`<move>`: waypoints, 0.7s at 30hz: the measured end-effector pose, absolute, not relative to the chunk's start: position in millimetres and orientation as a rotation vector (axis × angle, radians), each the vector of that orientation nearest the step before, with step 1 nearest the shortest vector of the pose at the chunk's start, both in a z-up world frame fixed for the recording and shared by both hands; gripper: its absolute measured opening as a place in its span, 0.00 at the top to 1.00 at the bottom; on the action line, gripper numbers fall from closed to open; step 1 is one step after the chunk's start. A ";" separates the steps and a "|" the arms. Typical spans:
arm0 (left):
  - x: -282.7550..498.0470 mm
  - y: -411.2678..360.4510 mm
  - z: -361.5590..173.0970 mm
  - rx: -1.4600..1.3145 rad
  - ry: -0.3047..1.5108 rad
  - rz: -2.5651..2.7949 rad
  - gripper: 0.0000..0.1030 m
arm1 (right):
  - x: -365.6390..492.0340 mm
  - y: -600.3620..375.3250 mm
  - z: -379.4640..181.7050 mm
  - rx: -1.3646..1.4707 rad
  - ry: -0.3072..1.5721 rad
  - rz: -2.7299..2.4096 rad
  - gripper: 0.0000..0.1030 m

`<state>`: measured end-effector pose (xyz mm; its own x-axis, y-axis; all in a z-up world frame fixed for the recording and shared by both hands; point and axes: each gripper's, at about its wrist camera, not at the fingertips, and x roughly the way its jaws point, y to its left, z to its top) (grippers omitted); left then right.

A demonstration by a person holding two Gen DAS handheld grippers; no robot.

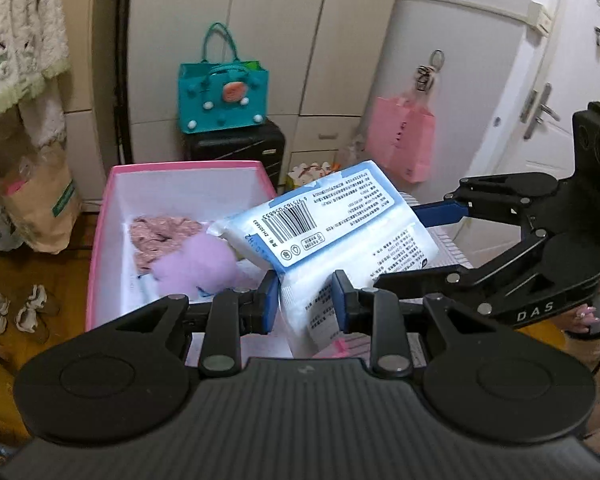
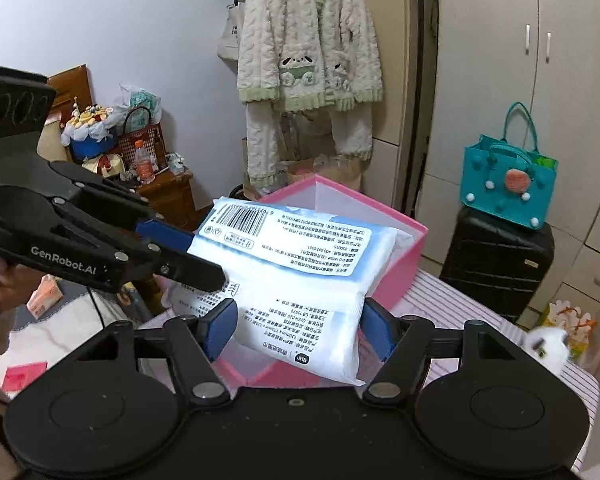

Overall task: Organize soft objects
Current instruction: 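Lower the wipes pack into the box beside the plush and open both grippers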

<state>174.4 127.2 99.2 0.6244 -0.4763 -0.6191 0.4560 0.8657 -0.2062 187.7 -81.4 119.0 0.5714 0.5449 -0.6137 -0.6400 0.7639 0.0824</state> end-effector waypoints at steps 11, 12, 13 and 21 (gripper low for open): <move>246.4 171.0 71.5 -0.031 0.916 -0.412 0.73 | 246.1 -45.0 95.2 -0.142 0.819 0.767 0.71; 250.8 171.6 66.9 -0.022 0.937 -0.403 0.73 | 250.2 -41.5 90.8 -0.128 0.847 0.772 0.71; 255.7 171.4 62.2 -0.003 0.961 -0.399 0.73 | 253.9 -37.8 86.0 -0.121 0.879 0.771 0.71; 272.4 166.5 34.9 0.084 1.081 -0.401 0.73 | 263.1 -18.5 58.0 -0.101 1.080 0.753 0.70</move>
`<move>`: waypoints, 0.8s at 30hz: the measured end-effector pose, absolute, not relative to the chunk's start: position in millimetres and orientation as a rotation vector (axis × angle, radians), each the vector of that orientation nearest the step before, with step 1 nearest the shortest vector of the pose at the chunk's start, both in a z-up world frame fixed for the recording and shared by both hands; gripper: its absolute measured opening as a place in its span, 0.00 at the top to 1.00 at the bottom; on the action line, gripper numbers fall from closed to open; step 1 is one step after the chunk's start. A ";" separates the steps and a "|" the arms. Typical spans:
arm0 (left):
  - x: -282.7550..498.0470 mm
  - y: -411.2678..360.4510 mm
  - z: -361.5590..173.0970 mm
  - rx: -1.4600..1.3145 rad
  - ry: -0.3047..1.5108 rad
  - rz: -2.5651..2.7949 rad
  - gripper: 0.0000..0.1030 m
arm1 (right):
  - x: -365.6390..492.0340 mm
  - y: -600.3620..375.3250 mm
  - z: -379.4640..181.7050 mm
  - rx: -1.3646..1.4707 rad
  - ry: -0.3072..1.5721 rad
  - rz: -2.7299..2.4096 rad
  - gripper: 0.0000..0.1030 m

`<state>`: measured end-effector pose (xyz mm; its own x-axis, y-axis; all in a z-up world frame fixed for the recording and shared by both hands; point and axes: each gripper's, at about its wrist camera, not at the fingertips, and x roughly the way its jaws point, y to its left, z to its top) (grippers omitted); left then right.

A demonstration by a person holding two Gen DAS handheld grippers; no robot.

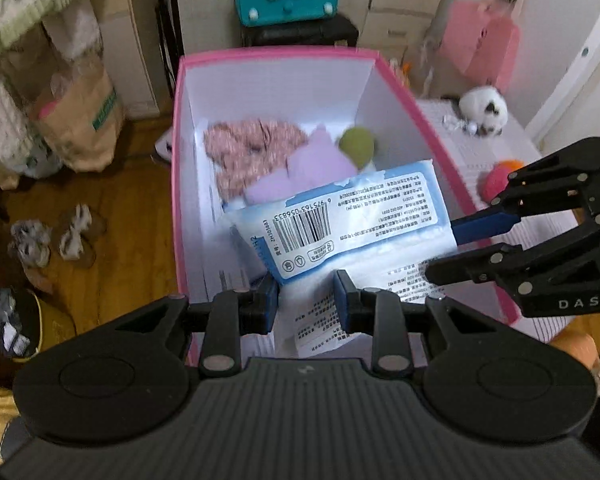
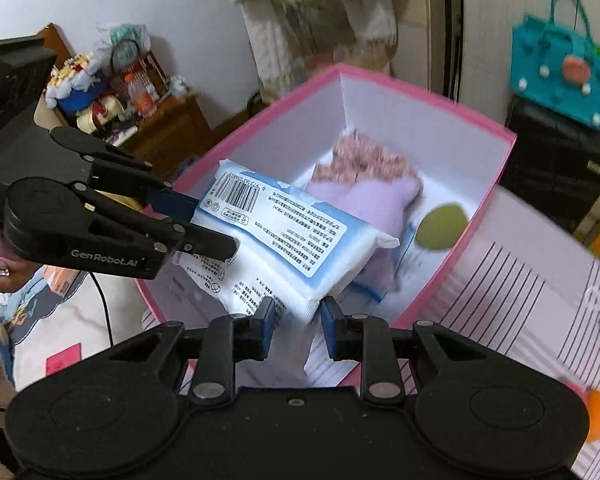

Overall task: Organize soft objects
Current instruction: 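Lower the wipes pack into the box beside the plush and open both grippers, then withdraw both grippers from the pink box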

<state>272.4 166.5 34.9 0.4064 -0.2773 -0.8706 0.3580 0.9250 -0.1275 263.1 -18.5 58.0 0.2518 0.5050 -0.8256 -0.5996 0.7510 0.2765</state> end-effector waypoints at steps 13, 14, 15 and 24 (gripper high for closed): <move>262.1 159.0 24.6 0.182 1.083 -0.409 0.73 | 263.4 -6.7 51.2 -0.134 1.147 0.760 0.70; 261.9 158.4 23.8 0.183 1.088 -0.409 0.72 | 263.1 -7.2 50.5 -0.134 1.148 0.756 0.70; 262.2 157.6 22.8 0.185 1.095 -0.407 0.71 | 263.0 -6.8 49.9 -0.136 1.150 0.754 0.70; 249.0 150.2 22.7 0.280 0.979 -0.367 0.57 | 255.7 -16.4 53.9 -0.134 1.041 0.744 0.69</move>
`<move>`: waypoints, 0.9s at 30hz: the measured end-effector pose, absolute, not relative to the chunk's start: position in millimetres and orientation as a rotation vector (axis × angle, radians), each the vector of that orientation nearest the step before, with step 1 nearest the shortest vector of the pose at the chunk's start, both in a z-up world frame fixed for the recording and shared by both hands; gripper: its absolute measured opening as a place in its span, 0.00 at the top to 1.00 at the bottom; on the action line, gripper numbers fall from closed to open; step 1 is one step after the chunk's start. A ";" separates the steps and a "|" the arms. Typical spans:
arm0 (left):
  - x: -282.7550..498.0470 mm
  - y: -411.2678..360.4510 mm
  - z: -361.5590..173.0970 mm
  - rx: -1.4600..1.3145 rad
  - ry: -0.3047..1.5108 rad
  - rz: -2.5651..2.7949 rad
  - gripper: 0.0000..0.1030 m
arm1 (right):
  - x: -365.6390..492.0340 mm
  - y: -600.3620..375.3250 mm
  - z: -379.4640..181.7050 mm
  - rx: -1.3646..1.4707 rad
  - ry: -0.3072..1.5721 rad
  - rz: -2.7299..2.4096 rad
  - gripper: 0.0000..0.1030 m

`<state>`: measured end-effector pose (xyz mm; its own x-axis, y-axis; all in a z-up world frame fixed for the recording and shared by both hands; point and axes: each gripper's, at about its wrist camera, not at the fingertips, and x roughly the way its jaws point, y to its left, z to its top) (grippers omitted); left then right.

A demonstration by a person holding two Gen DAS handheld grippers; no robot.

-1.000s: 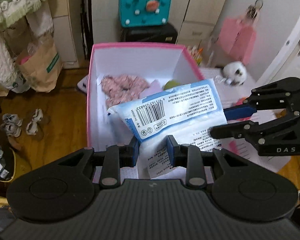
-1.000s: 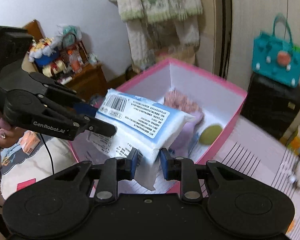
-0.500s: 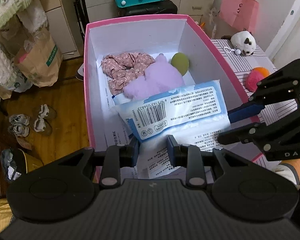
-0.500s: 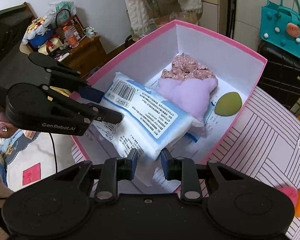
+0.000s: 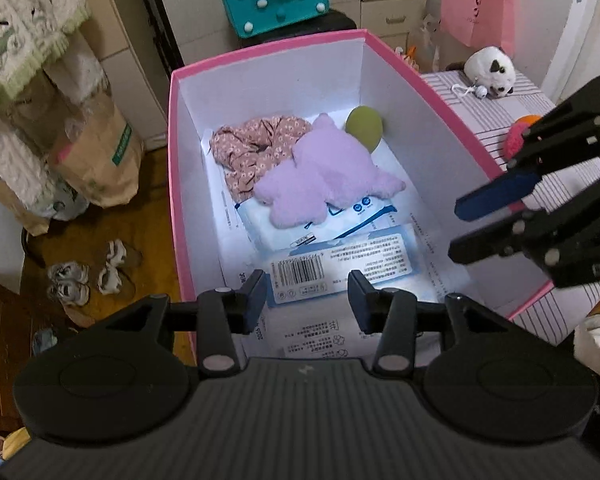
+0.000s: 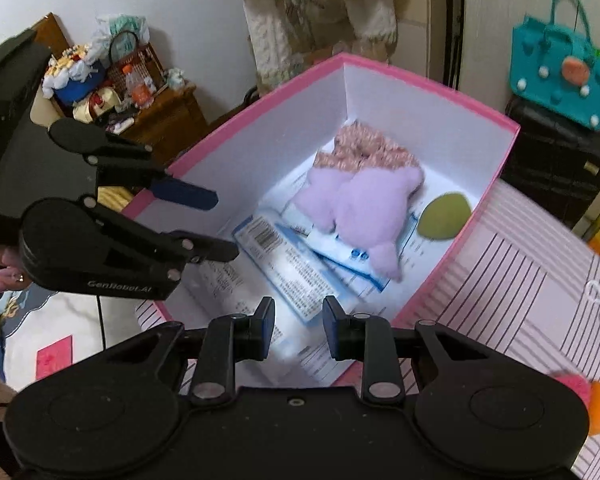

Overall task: Organize soft objects
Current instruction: 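Withdraw both grippers from the pink box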

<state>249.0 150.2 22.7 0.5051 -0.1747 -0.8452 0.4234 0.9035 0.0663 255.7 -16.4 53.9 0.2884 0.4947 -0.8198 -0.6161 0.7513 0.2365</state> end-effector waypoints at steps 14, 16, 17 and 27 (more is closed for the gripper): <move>198.5 143.6 82.0 0.179 0.744 -0.346 0.49 | 207.7 -91.6 99.6 -0.002 0.765 0.777 0.66; 190.5 138.1 91.5 0.171 0.718 -0.348 0.48 | 197.2 -102.2 109.9 -0.013 0.724 0.777 0.64; 186.5 134.7 96.8 0.165 0.710 -0.352 0.48 | 193.5 -106.5 113.7 -0.018 0.709 0.773 0.63; 148.8 86.3 127.5 0.267 0.755 -0.434 0.43 | 152.3 -161.4 120.3 -0.122 0.676 0.699 0.56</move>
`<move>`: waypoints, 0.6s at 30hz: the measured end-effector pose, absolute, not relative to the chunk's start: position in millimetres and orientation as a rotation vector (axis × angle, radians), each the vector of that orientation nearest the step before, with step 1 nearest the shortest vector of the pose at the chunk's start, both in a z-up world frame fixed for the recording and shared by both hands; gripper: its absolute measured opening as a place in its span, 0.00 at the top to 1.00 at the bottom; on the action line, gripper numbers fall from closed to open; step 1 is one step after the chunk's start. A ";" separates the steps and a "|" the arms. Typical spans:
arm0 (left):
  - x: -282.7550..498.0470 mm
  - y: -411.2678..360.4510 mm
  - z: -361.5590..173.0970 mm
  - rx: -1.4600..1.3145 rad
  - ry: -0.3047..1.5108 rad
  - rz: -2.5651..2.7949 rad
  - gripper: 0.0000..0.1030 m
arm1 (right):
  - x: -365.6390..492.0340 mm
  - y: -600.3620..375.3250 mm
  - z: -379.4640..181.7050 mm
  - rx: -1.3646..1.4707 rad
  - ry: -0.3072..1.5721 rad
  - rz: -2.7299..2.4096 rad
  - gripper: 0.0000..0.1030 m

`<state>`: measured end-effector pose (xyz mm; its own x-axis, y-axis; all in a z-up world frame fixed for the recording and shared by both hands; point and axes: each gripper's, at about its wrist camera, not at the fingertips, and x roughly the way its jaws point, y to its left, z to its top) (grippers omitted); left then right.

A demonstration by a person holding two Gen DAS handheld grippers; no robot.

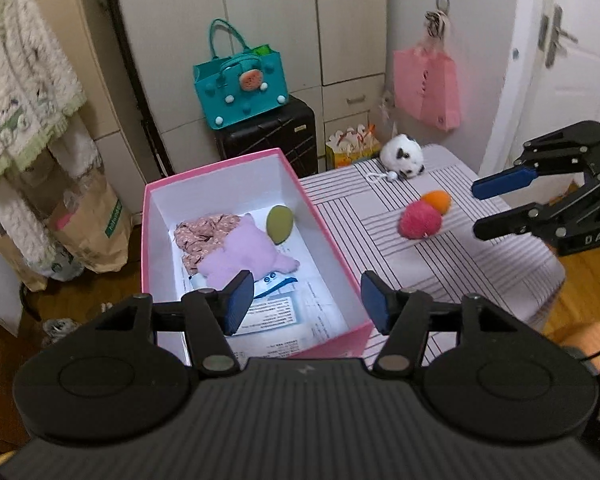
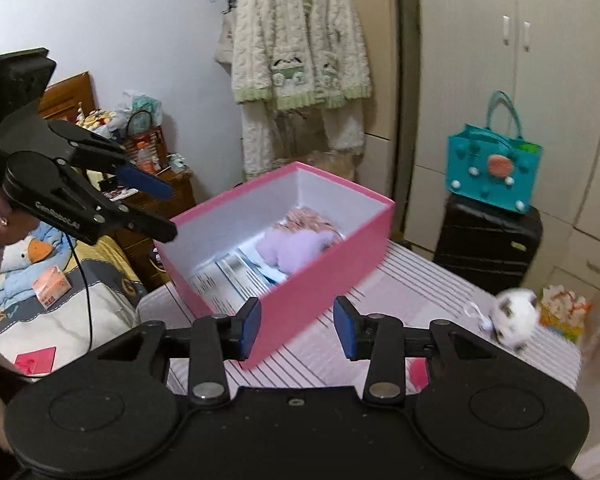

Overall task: Organize soft objects
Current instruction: 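Withdraw both grippers from the pink box, then move both grippers toward the pink fluffy ball and orange ball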

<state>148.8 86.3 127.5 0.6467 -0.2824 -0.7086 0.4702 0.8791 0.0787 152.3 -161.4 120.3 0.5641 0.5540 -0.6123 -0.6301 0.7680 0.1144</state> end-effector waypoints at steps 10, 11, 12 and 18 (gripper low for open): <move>131.8 33.1 127.9 0.210 0.697 -0.547 0.40 | 122.3 -225.7 110.3 -0.111 0.649 0.620 0.49; 130.9 28.4 127.3 0.200 0.688 -0.557 0.40 | 121.5 -230.4 108.4 -0.118 0.648 0.610 0.49; 129.9 23.4 126.2 0.191 0.676 -0.564 0.40 | 121.0 -235.3 106.4 -0.126 0.646 0.599 0.49; 132.9 -4.8 116.6 0.121 0.621 -0.595 0.37 | 123.9 -262.8 94.1 -0.127 0.630 0.574 0.48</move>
<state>132.9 -4.8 116.6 0.6526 -0.4879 -0.5797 0.5583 0.8269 -0.0674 123.9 -262.8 94.1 0.6587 0.4680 -0.5892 -0.5432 0.8376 0.0580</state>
